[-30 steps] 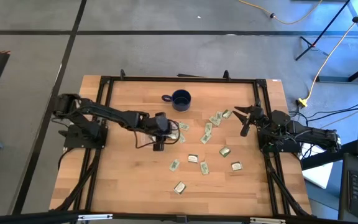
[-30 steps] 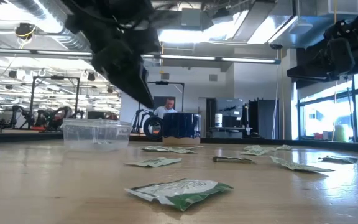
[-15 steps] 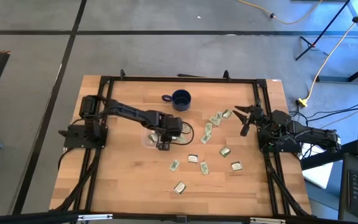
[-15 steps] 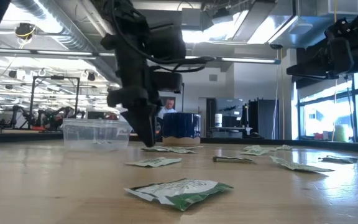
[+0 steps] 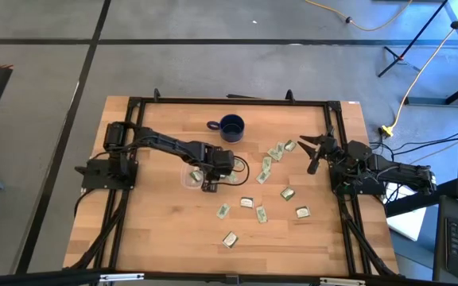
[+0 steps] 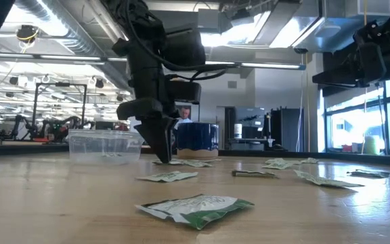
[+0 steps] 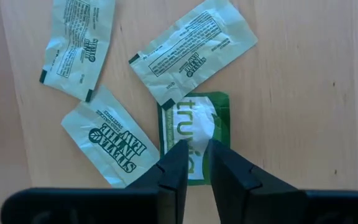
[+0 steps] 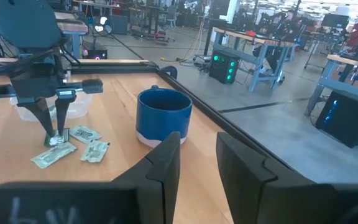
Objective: Pick and place Stevia / Truvia into bins
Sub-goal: Put the green stevia packet into the transparent container
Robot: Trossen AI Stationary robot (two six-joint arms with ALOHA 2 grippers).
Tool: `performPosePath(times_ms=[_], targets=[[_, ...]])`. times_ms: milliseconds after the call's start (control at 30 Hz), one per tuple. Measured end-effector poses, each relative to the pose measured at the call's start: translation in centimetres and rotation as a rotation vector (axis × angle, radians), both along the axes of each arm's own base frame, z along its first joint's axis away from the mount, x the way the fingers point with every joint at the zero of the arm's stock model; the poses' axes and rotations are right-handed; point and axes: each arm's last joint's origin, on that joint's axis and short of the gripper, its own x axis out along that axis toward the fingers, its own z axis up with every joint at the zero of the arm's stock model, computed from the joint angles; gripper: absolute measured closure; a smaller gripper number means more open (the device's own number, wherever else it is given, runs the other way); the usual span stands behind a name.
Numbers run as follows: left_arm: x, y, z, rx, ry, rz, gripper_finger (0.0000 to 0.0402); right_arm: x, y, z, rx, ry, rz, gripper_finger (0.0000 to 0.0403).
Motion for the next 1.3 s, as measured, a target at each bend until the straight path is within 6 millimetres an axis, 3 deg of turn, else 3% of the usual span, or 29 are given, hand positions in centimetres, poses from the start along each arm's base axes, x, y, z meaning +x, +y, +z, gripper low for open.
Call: performPosePath(times_ms=[533, 1000, 1300], targets=[[-0.02, -0.09, -0.03, -0.029, 0.000, -0.008, 0.0399, 0.00, 0.00, 0.00, -0.001, 0.000, 0.001, 0.0295], [0.02, -0.33, -0.43, -0.137, 0.014, 0.027, 0.0337, 0.00, 0.01, 0.01, -0.001, 0.000, 0.001, 0.0295], [0.05, -0.29, -0.64, -0.112, 0.020, 0.031, 0.0364, 0.00, 0.00, 0.01, -0.001, 0.000, 0.001, 0.0295]])
